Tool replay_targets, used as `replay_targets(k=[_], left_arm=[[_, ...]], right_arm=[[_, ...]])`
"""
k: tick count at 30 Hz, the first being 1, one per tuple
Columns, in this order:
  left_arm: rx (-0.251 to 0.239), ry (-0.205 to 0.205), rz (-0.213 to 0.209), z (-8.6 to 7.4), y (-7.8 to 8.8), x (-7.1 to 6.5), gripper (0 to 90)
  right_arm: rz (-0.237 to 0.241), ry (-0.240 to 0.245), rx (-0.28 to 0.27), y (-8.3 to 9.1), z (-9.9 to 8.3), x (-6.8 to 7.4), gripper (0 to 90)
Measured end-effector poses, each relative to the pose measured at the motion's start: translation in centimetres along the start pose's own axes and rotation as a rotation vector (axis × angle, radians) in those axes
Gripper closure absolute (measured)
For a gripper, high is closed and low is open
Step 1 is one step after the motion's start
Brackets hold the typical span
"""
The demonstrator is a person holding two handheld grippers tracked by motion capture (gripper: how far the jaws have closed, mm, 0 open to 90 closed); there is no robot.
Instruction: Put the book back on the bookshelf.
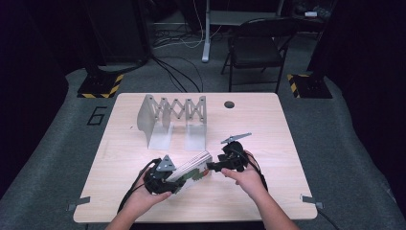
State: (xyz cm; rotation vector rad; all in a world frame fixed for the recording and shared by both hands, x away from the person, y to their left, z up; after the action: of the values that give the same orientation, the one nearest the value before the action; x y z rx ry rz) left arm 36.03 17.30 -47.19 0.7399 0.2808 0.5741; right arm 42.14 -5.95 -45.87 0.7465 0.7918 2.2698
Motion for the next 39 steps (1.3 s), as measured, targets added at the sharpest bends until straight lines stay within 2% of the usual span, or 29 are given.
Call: replay_targets(k=[13,17,26,30,32,39], left_arm=[[-0.003,-0.005,0.019,-0.1,-0.4,-0.1,66.4],[0.012,-0.03,0.024,-0.1,-0.3,-0.3,69.0],[0.014,-0.046,0.029,-0.2,-0.3,-0.8,74.2],[0.006,-0.046,0.035,-0.2,-0.3,-1.0,75.1],[0.004,-0.058,0.046,-0.3,-0.2,-1.1,75.3],[0.001,-0.06,0.045,-0.4,0.0,-1.1,75.7]], right_arm=[[0.001,0.009,-0.003,-0.2,0.0,0.0,35.5],[-0.001,0.012,0.005,-0.1,-0.1,0.0,35.5],[0.002,0.008,0.0,-0.1,-0.1,0.0,35.4],[0.004,0.012,0.004,-0.1,-0.1,0.0,35.4],[0.005,0.012,0.005,-0.1,-0.1,0.0,35.4],[0.0,0.004,-0.005,-0.1,-0.1,-0.1,35.5]])
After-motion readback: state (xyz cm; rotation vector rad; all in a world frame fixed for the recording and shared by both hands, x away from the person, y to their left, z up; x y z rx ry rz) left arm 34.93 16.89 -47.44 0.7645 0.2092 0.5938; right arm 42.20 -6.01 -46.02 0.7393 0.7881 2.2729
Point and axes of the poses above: each handheld gripper's, and its own axes: y roughly backward along the jaws, z roughly out of its top, x roughly to its left, the point moved 3 cm from there along -y, roughly forward along the jaws, and after that the axes turned 3 degrees about -x, right-handed, at the moved point
